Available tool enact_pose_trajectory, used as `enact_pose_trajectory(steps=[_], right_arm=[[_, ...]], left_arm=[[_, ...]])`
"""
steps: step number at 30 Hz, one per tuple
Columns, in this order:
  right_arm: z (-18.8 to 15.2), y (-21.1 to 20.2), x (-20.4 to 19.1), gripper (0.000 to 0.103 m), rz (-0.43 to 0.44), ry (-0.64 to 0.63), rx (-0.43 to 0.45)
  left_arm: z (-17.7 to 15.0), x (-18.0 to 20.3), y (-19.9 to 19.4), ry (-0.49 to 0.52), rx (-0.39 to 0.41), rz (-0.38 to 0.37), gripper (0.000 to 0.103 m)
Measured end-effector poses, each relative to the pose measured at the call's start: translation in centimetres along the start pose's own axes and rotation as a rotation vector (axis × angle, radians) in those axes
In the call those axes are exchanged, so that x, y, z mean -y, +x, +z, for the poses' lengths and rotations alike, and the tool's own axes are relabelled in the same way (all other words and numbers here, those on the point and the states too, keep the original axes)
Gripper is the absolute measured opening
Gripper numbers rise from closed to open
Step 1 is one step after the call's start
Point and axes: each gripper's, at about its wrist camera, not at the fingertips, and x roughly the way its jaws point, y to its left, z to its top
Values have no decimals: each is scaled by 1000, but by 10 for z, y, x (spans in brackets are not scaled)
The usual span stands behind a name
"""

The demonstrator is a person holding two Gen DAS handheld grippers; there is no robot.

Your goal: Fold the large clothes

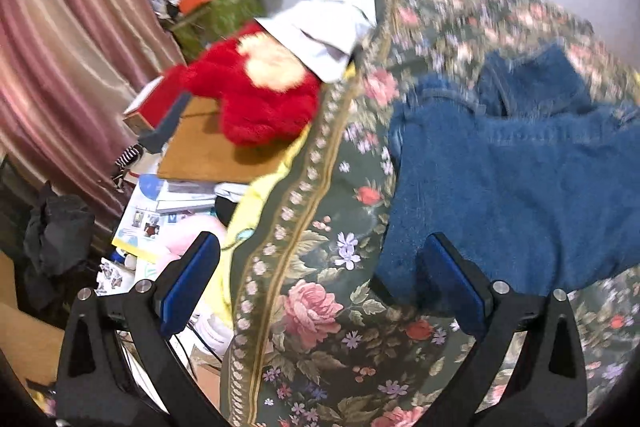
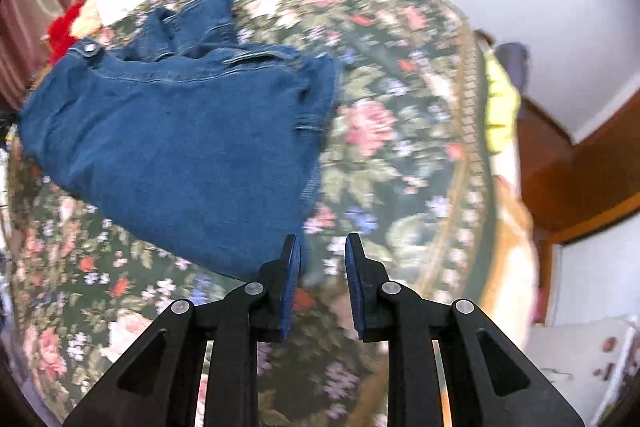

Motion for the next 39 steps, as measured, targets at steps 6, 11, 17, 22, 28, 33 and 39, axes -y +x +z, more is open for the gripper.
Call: enact_pose_trajectory(steps=[6,11,17,22,28,33,39], right_arm=[[5,-38,-7,18,5,3,92],[22,-60,-34,18,44,-24,169],[42,-53,-85,18,158,-53,171],[56,-15,-135,18,218,-115,99],[61,58,-172,18,235,-180,-48],[58,73,-167,20,286,-155,-30],[56,73,-158,20,345,-117,-21]], left_arm=[[-8,-15,-38,-157,86,-106,103],[-28,-3,-39,-244,71,-202,103],[-56,27,-4,-350,-42,-337,103],[-70,42,39,-498,-134,-460,100],[-62,41,73,-633,-136,-607,89],[-48,32,95,-715,-45,-647,89],[-29,36,84,-701,-2,-473,55]])
